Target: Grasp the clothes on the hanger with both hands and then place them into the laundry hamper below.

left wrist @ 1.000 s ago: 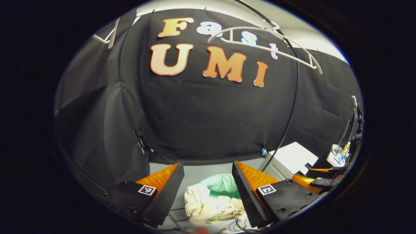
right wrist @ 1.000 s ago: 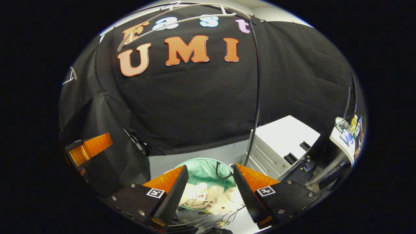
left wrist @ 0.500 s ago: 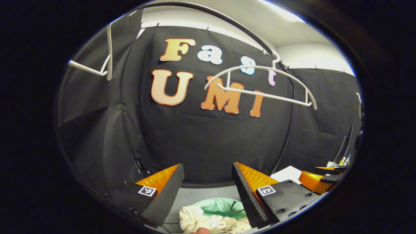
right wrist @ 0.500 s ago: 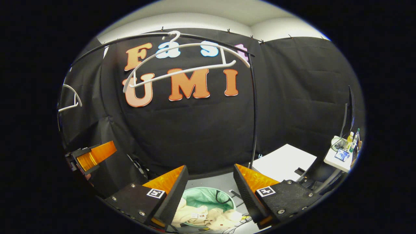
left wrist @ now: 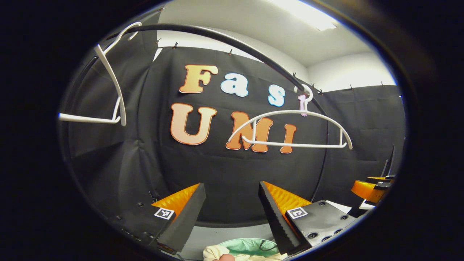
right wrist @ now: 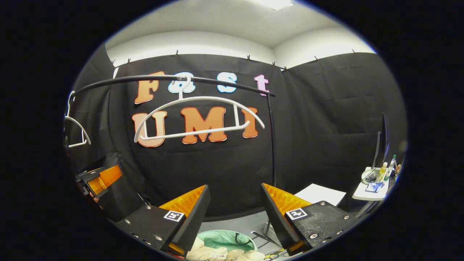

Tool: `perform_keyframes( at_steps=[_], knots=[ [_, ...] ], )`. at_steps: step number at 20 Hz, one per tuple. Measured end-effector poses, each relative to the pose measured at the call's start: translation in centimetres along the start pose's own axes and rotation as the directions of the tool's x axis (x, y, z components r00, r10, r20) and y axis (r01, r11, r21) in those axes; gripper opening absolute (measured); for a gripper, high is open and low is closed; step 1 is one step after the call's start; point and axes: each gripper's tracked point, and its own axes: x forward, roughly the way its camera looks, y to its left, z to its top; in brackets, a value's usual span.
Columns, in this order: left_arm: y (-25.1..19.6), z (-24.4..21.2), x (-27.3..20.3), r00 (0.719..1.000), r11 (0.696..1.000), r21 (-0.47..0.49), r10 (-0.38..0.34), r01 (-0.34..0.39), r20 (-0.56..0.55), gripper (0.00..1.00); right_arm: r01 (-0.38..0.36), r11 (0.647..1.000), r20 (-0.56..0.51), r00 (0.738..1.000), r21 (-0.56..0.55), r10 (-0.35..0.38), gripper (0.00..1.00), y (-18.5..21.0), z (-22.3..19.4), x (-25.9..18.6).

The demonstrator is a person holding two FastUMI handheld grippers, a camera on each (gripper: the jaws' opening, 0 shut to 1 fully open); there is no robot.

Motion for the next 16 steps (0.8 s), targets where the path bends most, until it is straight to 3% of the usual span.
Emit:
perform_keyframes(
  at_steps=[6,8,16],
  knots=[
    [-0.2,2.5,0.1,0.998,1.0,-0.018,-0.018,0.019,0.059,1.0,0.007,1.0,0.068,0.998,-0.005,-0.006,0.87,-0.4,3.3,-0.7],
    [0.0,3.0,0.0,0.997,1.0,0.0,-0.013,0.013,0.073,0.93,0.011,1.0,0.076,0.997,-0.009,-0.01,0.87,-0.5,3.6,-0.6],
    [-0.7,3.3,0.1,0.996,1.0,0.01,-0.03,0.029,0.083,0.97,0.027,1.0,0.086,0.996,-0.008,-0.027,0.87,-1.3,4.1,-0.7]
  ],
)
